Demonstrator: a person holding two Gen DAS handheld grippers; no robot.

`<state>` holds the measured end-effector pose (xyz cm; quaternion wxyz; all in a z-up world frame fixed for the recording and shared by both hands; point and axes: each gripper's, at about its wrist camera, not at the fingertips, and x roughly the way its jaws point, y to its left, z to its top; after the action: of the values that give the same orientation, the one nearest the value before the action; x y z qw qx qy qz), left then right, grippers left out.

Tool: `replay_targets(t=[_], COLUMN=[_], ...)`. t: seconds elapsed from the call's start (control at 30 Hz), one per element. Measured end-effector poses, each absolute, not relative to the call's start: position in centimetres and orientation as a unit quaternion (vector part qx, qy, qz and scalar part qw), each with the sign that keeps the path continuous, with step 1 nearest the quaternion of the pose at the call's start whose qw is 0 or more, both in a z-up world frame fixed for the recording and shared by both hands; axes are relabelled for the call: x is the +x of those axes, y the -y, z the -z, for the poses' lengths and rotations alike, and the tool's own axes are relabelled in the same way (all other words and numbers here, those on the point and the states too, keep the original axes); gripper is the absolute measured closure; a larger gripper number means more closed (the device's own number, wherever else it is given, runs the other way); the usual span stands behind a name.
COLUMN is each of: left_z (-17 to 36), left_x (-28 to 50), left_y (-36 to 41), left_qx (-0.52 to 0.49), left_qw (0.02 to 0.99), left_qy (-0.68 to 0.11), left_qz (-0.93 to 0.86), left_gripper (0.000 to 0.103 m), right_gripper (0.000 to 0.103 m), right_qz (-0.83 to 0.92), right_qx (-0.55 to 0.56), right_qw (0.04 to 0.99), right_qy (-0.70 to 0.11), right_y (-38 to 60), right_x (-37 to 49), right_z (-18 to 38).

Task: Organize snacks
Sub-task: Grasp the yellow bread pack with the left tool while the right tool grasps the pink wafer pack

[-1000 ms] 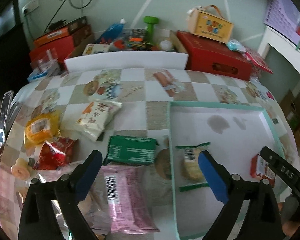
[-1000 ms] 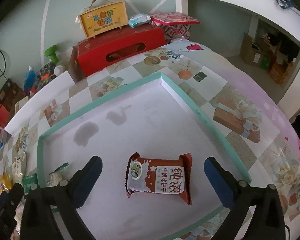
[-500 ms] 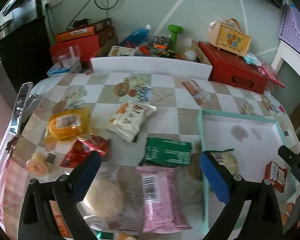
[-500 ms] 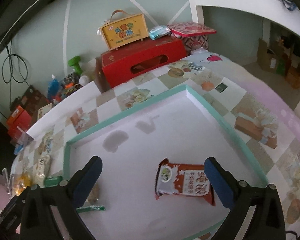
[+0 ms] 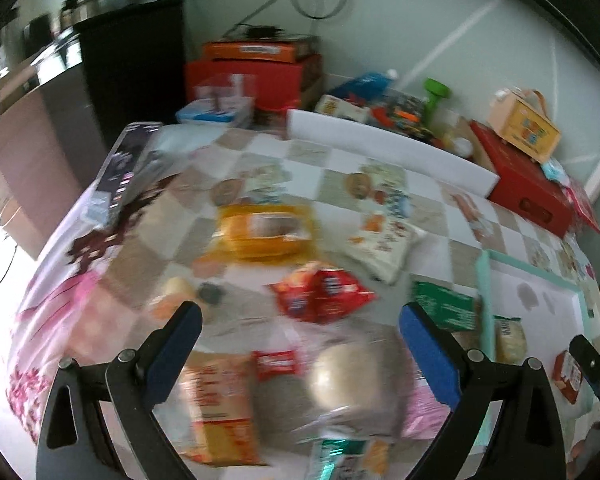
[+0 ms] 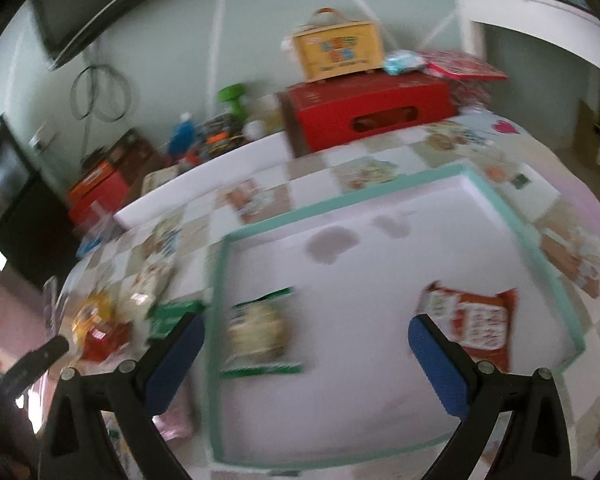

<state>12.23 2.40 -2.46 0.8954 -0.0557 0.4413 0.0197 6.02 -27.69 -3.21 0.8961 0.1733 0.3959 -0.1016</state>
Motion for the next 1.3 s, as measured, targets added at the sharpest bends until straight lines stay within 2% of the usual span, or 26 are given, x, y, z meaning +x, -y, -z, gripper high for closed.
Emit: replay_targets(t=[0.37,0.5,0.63,0.87,0.93,1.03,1.3], left_z=[3.2,4.4,5.9,7.7,8.4,9.7,11.8], left_x=[9.5,9.2,9.3,9.7,9.9,10.3,10.7], left_y=[-8.6,-9.0,-8.4,-6.7,-6.5,-6.3,-6.3], left_qx=[-0.101,-0.108,-0.115,-0.114,-0.109,-0.103,-0.093], left_qw=[0.887,0.872,0.858,0.842,0.836,0.821,0.805], left_qy=[-0.443,-0.468,-0.494,-0.524,-0.536,-0.558,-0.582], left_qz=[-0.081,-0.094,-0.084,-0.053,-0.054,-0.059,-0.071], left_gripper=[0.004,0.004,0.004,0.004,0.004,0.004,0.004], right_gripper=[0.001,0.008,0.023,0.033,0.039,0.043,0.043], right_qz=[-0.010,-0.041,-0.045,-0.050,-0.046,-0.042,-0.026], right_qx=[0.096,0.070,0.042,0.008,0.002,-0.006,-0.047], right_qw=[0.902,0.896,0.887,0.870,0.866,0.859,0.858], right_qy=[-0.420,-0.436,-0.458,-0.490,-0.498,-0.511,-0.511], right_y=[18.1,15.2,13.8,12.3,12.2,12.1,11.4], right_x=[6.5,6.5,6.8,7.8,8.1,8.6,9.1], right_z=[3.9,4.9,6.3,8.7,9.3,10.2,11.3])
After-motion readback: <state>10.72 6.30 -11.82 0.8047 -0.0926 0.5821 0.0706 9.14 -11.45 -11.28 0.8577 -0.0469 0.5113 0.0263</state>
